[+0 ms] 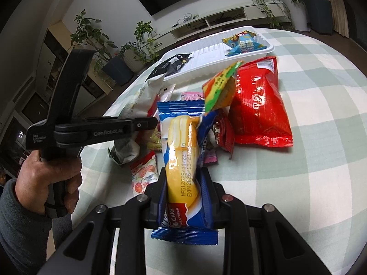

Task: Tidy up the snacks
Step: 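Lift both packets and carry them toward the white tray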

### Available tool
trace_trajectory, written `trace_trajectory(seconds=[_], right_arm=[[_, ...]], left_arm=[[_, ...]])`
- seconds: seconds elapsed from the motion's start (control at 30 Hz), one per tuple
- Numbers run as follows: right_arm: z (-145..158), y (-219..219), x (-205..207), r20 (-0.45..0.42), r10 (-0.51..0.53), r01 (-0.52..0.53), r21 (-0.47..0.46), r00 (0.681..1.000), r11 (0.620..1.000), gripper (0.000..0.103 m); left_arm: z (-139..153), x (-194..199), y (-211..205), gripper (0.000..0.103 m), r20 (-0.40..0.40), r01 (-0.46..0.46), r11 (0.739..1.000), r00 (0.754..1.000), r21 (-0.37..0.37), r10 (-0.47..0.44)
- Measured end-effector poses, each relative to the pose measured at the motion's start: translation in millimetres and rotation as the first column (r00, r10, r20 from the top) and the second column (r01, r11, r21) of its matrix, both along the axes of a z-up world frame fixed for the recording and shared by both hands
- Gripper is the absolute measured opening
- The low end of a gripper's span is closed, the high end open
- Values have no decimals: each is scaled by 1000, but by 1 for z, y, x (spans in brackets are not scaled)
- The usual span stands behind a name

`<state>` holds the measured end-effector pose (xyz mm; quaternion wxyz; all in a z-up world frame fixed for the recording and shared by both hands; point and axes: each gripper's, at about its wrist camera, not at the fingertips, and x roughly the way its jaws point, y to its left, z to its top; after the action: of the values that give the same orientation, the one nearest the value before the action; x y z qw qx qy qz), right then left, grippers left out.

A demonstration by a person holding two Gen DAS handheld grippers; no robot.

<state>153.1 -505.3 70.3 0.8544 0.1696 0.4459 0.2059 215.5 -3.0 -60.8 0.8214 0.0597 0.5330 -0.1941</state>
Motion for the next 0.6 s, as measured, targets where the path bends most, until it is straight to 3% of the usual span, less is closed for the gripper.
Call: trace_trajectory(seconds=[0.2,0.6], right_arm=[[-1,-2,0,-1,-3,3,8,1000,1000,29],[6,2,-2,30,35,-37,79,999,996,28]], left_arm=[[2,-7,2,13,3,2,999,1000,-36,-1],[25,-25,27,11,7,-36,968,999,-247,39]])
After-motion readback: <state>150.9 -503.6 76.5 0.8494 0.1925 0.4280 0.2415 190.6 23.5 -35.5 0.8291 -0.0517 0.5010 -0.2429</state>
